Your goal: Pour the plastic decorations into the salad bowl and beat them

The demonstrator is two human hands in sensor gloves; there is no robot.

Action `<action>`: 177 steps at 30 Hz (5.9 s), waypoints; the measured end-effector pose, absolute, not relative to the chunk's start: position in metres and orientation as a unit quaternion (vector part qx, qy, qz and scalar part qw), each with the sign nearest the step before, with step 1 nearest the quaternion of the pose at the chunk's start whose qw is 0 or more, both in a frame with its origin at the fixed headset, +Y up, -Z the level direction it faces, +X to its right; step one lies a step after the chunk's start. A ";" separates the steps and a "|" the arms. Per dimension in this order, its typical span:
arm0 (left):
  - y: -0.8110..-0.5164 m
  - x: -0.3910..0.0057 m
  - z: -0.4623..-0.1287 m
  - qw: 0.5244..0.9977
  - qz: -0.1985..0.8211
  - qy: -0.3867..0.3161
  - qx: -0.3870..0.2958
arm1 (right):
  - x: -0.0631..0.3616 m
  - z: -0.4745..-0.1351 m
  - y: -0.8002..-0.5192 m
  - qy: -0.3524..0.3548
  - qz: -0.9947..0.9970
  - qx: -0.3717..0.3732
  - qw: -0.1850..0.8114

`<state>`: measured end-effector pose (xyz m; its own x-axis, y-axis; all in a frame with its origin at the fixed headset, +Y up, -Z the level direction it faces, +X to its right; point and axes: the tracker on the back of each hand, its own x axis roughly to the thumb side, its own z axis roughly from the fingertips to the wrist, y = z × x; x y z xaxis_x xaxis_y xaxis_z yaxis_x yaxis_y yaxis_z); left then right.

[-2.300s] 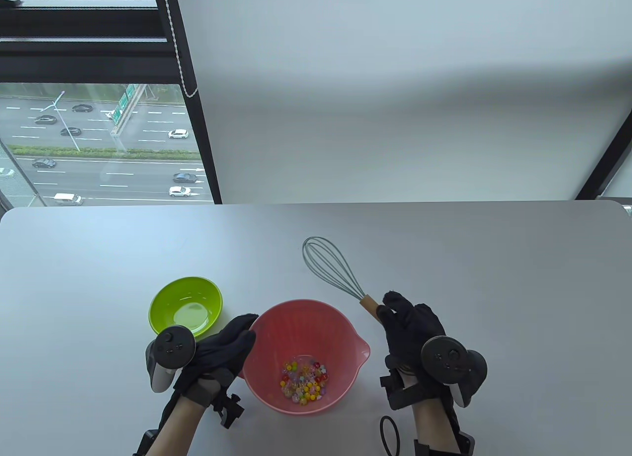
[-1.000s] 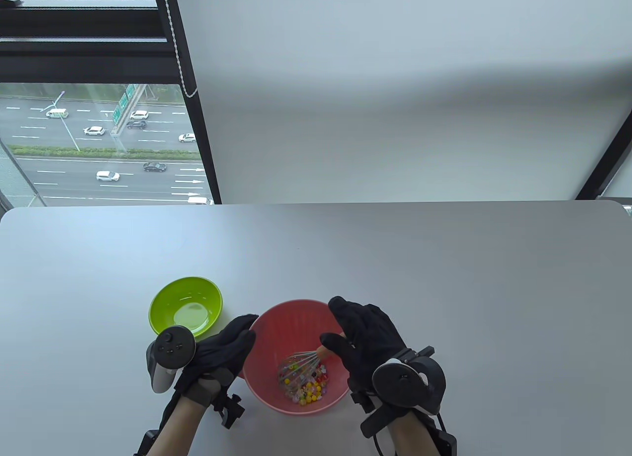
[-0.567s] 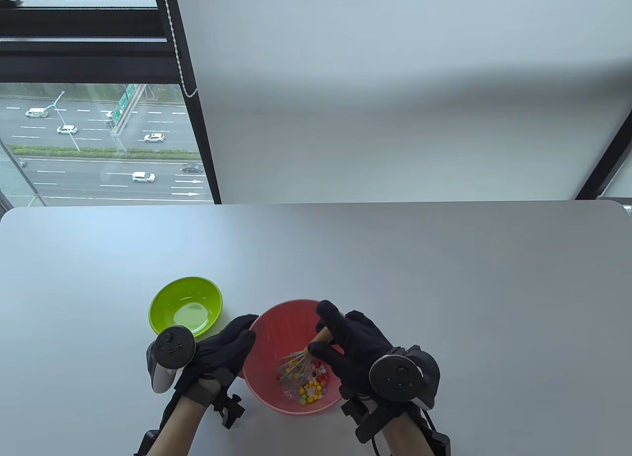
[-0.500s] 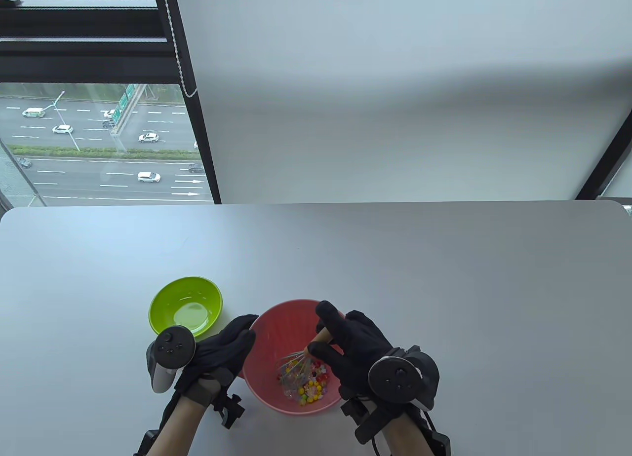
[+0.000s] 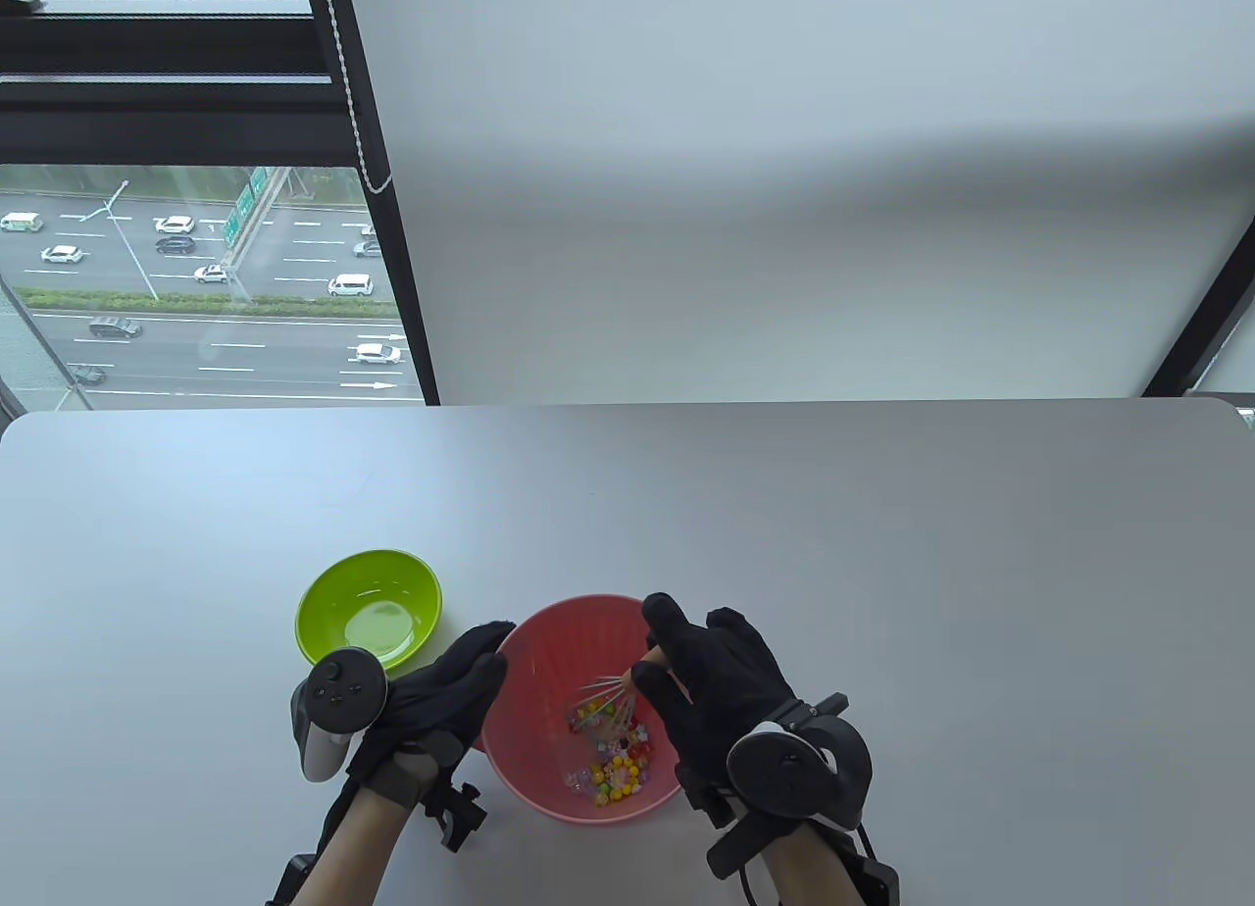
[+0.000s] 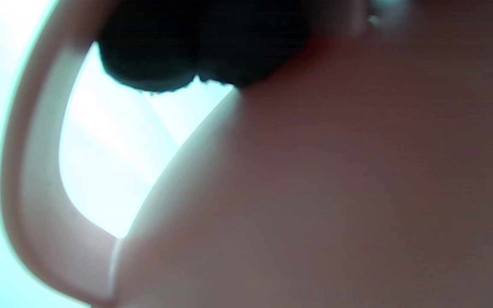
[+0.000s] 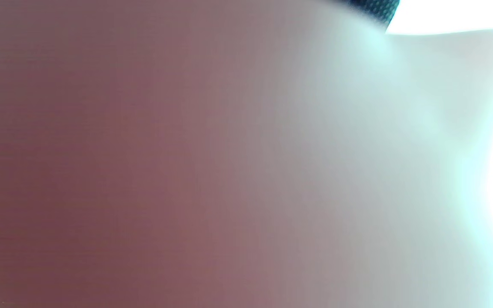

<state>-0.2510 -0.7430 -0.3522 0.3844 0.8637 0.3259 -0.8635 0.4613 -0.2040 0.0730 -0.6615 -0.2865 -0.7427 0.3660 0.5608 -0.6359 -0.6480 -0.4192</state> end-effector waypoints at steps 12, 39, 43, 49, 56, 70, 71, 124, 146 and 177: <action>-0.744 -0.251 -0.352 0.831 0.521 -0.196 -0.003 | 0.085 -0.285 -0.656 -0.331 0.882 0.195 0.274; -0.745 -0.251 -0.353 0.828 0.525 -0.195 -0.004 | 0.075 -0.289 -0.663 -0.300 0.884 0.194 0.302; -0.745 -0.251 -0.353 0.828 0.526 -0.195 -0.004 | 0.074 -0.287 -0.661 -0.312 0.886 0.196 0.281; -0.745 -0.251 -0.353 0.828 0.526 -0.195 -0.004 | 0.074 -0.285 -0.659 -0.328 0.887 0.200 0.257; -0.745 -0.251 -0.352 0.827 0.527 -0.195 -0.004 | 0.077 -0.280 -0.654 -0.358 0.887 0.196 0.216; -0.746 -0.251 -0.352 0.827 0.528 -0.195 -0.005 | 0.083 -0.284 -0.655 -0.325 0.885 0.190 0.273; -0.746 -0.251 -0.352 0.827 0.528 -0.195 -0.005 | 0.083 -0.285 -0.655 -0.323 0.884 0.190 0.280; -0.747 -0.251 -0.353 0.824 0.532 -0.194 -0.007 | 0.086 -0.282 -0.652 -0.350 0.883 0.184 0.253; -0.747 -0.252 -0.353 0.824 0.532 -0.194 -0.007 | 0.071 -0.286 -0.663 -0.307 0.883 0.206 0.288; -0.748 -0.252 -0.353 0.824 0.532 -0.193 -0.007 | 0.083 -0.281 -0.652 -0.352 0.882 0.188 0.249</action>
